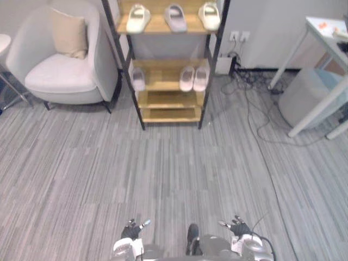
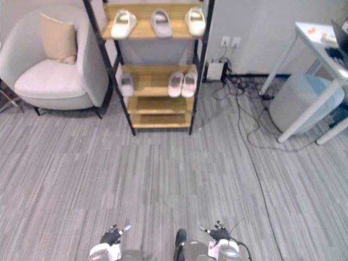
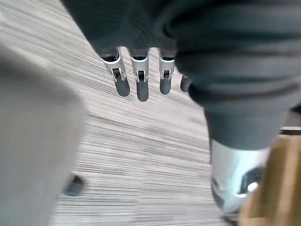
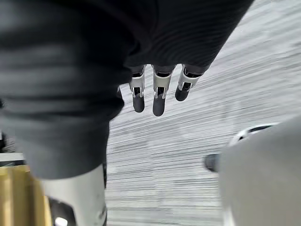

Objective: Organize the slippers on the shoe rack

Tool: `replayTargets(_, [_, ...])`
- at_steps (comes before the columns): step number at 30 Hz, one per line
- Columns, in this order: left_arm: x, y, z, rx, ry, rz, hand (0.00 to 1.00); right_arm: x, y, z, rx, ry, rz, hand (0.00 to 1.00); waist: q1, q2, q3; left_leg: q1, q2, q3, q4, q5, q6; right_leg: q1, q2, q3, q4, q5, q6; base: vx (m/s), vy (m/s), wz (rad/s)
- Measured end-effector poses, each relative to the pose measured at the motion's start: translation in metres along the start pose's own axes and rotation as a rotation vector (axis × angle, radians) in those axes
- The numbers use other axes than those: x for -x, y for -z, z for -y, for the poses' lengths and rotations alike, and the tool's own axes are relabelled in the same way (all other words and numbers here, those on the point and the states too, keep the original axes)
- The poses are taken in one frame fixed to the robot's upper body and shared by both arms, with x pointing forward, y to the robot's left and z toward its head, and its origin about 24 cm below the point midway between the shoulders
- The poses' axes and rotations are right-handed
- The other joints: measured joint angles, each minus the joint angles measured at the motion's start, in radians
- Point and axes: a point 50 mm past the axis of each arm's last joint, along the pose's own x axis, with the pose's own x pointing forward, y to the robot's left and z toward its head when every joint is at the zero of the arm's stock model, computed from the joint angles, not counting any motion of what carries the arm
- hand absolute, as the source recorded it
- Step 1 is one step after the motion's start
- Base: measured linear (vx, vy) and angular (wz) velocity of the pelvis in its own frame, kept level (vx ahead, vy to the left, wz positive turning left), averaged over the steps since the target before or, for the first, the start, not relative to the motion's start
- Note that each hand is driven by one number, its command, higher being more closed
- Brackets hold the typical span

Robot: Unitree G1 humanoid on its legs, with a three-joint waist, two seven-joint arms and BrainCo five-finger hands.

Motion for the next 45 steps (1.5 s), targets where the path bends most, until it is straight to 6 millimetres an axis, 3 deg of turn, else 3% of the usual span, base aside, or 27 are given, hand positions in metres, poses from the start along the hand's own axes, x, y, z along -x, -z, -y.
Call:
replayTargets(2, [0.000,-0.001,0.002,0.009,0.005,0.010,0.00,-0.001,-0.003,-0.004,-0.004,-0.007,0.005,0.00,0.009,0.004,-0.002,-0.050,-0.064,0.018,-0.234,-0.012,0.016,0.036,-0.016,0.015,-0.018,-0.021,0.011,0.33,0.033,-0.21])
replayTargets(4, [0.001,-0.001,0.004,0.013,0.008,0.010,0.00,-0.001,-0.006,-0.008,-0.003,-0.015,0.014,0.00,0.028,0.005,-0.003,-0.062,-0.146,0.007,-0.648,0.103,0.011,0.076,-0.046,0.044,-0.039,-0.057,0.022,0.37,0.120,-0.29])
replayTargets(6, [0.001,0.000,0.006,0.021,0.012,0.008,0.00,-0.001,-0.004,-0.011,0.008,-0.024,0.009,0.00,0.049,0.018,-0.007,-0.072,-0.154,0.011,-0.829,0.185,0.005,0.118,-0.048,0.065,-0.062,-0.088,0.046,0.44,0.189,-0.28])
replayTargets(8, [0.001,0.000,0.006,0.033,0.014,0.009,0.00,-0.001,-0.003,-0.016,0.021,-0.035,0.006,0.00,0.058,0.019,-0.014,-0.075,-0.154,0.030,-0.815,0.290,0.021,0.159,-0.058,0.081,-0.059,-0.137,0.077,0.55,0.236,-0.18])
replayTargets(9, [0.001,0.000,0.003,0.034,0.007,0.005,0.00,0.000,-0.001,-0.020,0.021,-0.046,-0.003,0.00,0.061,-0.010,-0.034,-0.069,-0.179,0.053,-0.801,0.350,0.074,0.180,-0.089,0.094,-0.042,-0.164,0.101,0.74,0.247,-0.10])
replayTargets(10, [0.000,-0.002,-0.003,0.028,-0.003,0.010,0.00,0.000,0.003,-0.024,0.018,-0.053,-0.017,0.00,0.063,-0.051,-0.049,-0.069,-0.218,0.070,-0.778,0.307,0.109,0.169,-0.130,0.112,-0.007,-0.175,0.107,0.62,0.194,-0.06])
replayTargets(12, [-0.001,-0.003,-0.006,0.021,-0.007,0.011,0.00,0.001,0.005,-0.024,0.010,-0.055,-0.025,0.00,0.064,-0.071,-0.061,-0.057,-0.245,0.080,-0.716,0.248,0.133,0.150,-0.161,0.152,0.106,-0.170,0.117,0.64,0.220,0.11])
replayTargets(14, [-0.001,-0.002,-0.006,0.014,-0.005,-0.001,0.00,0.001,0.010,-0.024,0.009,-0.060,-0.046,0.00,0.062,-0.069,-0.062,-0.004,-0.250,0.069,-0.686,0.175,0.137,0.097,-0.169,0.176,0.333,-0.132,0.194,0.54,0.196,0.16])
replayTargets(15, [-0.002,0.001,-0.007,0.002,-0.003,-0.017,0.00,0.003,0.015,-0.026,0.003,-0.071,-0.060,0.00,0.060,-0.072,-0.062,0.070,-0.261,0.058,-0.706,0.137,0.132,0.024,-0.189,0.173,0.566,-0.058,0.284,0.29,0.107,0.13])
replayTargets(16, [-0.002,0.001,-0.007,-0.004,-0.002,-0.019,0.00,0.003,0.016,-0.026,0.002,-0.072,-0.064,0.00,0.059,-0.072,-0.061,0.091,-0.264,0.054,-0.713,0.131,0.131,0.007,-0.195,0.168,0.618,-0.046,0.293,0.58,0.186,0.23])
replayTargets(18, [-0.001,0.008,-0.006,-0.055,0.023,-0.055,0.00,0.004,0.017,-0.023,-0.001,-0.069,-0.059,0.00,0.032,-0.059,-0.065,0.265,-0.280,0.021,-0.808,0.111,0.127,-0.108,-0.276,0.010,0.911,-0.073,0.175,0.53,0.119,0.26])
replayTargets(20, [-0.002,0.007,-0.004,-0.086,0.037,-0.059,0.00,0.003,0.013,-0.020,-0.020,-0.056,-0.046,0.00,0.020,-0.058,-0.064,0.331,-0.273,-0.015,-0.845,0.111,0.127,-0.168,-0.278,-0.079,0.887,-0.130,0.136,0.43,0.009,0.51])
replayTargets(23, [-0.002,0.006,0.000,-0.089,0.050,-0.058,0.00,0.001,0.008,-0.012,-0.038,-0.030,-0.034,0.00,0.008,-0.049,-0.056,0.387,-0.249,-0.042,-0.848,0.089,0.090,-0.243,-0.240,-0.142,0.638,-0.163,0.128,0.37,-0.057,0.47])
replayTargets(24, [-0.002,0.008,-0.002,-0.091,0.044,-0.066,0.00,0.000,0.004,-0.011,-0.040,-0.028,-0.023,0.00,-0.005,-0.045,-0.050,0.411,-0.235,-0.052,-0.850,0.072,0.064,-0.271,-0.209,-0.135,0.491,-0.145,0.115,0.47,-0.125,0.51])
replayTargets(26, [0.000,0.011,-0.006,-0.107,0.035,-0.071,0.00,-0.001,0.002,-0.013,-0.041,-0.032,-0.020,0.00,-0.010,-0.059,-0.042,0.448,-0.227,-0.067,-0.860,0.047,0.027,-0.277,-0.163,-0.103,0.227,0.005,0.107,0.48,-0.163,0.53])
replayTargets(27, [-0.001,0.010,-0.009,-0.113,0.027,-0.066,0.00,0.000,0.004,-0.015,-0.042,-0.034,-0.027,0.00,-0.010,-0.079,-0.036,0.468,-0.239,-0.070,-0.859,0.030,0.018,-0.278,-0.159,-0.083,0.164,0.104,0.093,0.44,-0.196,0.37])
replayTargets(28, [-0.001,0.011,-0.013,-0.102,0.011,-0.072,0.00,-0.001,0.003,-0.014,-0.039,-0.032,-0.025,0.00,-0.005,-0.082,-0.030,0.498,-0.238,-0.077,-0.853,-0.009,0.017,-0.275,-0.157,-0.083,0.173,0.155,0.028,0.35,-0.155,0.17])
replayTargets(31, [0.000,0.015,0.000,-0.071,0.034,-0.085,0.00,-0.002,-0.001,-0.006,-0.030,-0.015,-0.013,0.00,-0.012,-0.027,-0.027,0.488,-0.173,-0.090,-0.834,-0.017,0.009,-0.257,-0.102,-0.104,0.144,0.108,0.018,0.37,-0.194,0.11])
replayTargets(32, [0.000,0.015,0.001,-0.063,0.034,-0.085,0.00,-0.002,-0.001,-0.005,-0.032,-0.012,-0.012,0.00,-0.013,-0.023,-0.028,0.481,-0.165,-0.096,-0.822,-0.017,0.009,-0.252,-0.091,-0.109,0.137,0.096,0.021,0.35,-0.213,0.12])
replayTargets(35, [0.000,0.015,-0.004,-0.033,0.016,-0.083,0.00,0.000,0.007,-0.003,-0.029,-0.006,-0.032,0.00,-0.009,-0.031,-0.026,0.380,-0.130,-0.108,-0.501,-0.017,0.006,-0.132,-0.060,-0.131,0.040,0.073,0.016,0.24,-0.152,0.31])
replayTargets(36, [0.000,0.010,-0.001,0.005,0.013,-0.055,0.00,0.001,0.010,0.000,-0.019,0.001,-0.037,0.00,-0.006,-0.021,-0.029,0.276,-0.092,-0.087,-0.242,0.029,-0.034,-0.083,-0.040,-0.135,0.008,0.060,0.010,0.15,-0.060,0.10])
replayTargets(38, [0.002,0.010,-0.001,0.030,0.006,-0.043,0.00,0.001,0.009,-0.004,-0.015,-0.006,-0.038,0.00,0.013,-0.013,-0.028,0.174,-0.037,-0.028,-0.067,-0.019,-0.014,-0.036,-0.027,-0.121,0.001,0.039,0.004,0.22,-0.045,-0.12])
replayTargets(40, [0.001,0.007,-0.002,0.033,0.005,-0.033,0.00,0.001,0.009,-0.005,-0.020,-0.008,-0.039,0.00,0.018,-0.021,-0.024,0.127,-0.020,0.008,-0.108,-0.067,0.005,-0.007,-0.033,-0.109,-0.001,0.037,0.012,0.19,0.001,-0.29])
replayTargets(42, [0.001,0.006,-0.001,0.038,0.005,-0.025,0.00,0.001,0.010,-0.006,-0.029,-0.009,-0.043,0.00,0.024,-0.015,-0.024,0.107,-0.038,-0.025,-0.376,-0.079,0.003,0.023,-0.060,-0.071,0.004,0.020,0.039,0.22,0.131,-0.53])
replayTargets(43, [0.001,0.007,-0.001,0.034,0.006,-0.027,0.00,0.001,0.009,-0.005,-0.029,-0.006,-0.041,0.00,0.024,-0.013,-0.026,0.107,-0.051,-0.069,-0.480,-0.049,-0.002,0.030,-0.067,-0.056,0.007,0.011,0.055,0.18,0.181,-0.46])
replayTargets(44, [0.001,0.007,0.000,0.034,0.007,-0.030,0.00,0.001,0.010,-0.003,-0.028,0.000,-0.044,0.00,0.024,-0.008,-0.028,0.113,-0.064,-0.109,-0.544,0.039,-0.042,0.032,-0.072,-0.037,0.017,0.002,0.069,0.20,0.207,-0.37])
replayTargets(45, [0.001,0.009,-0.002,0.022,0.006,-0.036,0.00,0.001,0.010,-0.003,-0.030,0.002,-0.041,0.00,0.026,-0.011,-0.042,0.135,-0.093,-0.107,-0.578,0.052,-0.041,0.036,-0.087,-0.009,0.020,-0.002,0.091,0.17,0.152,-0.23])
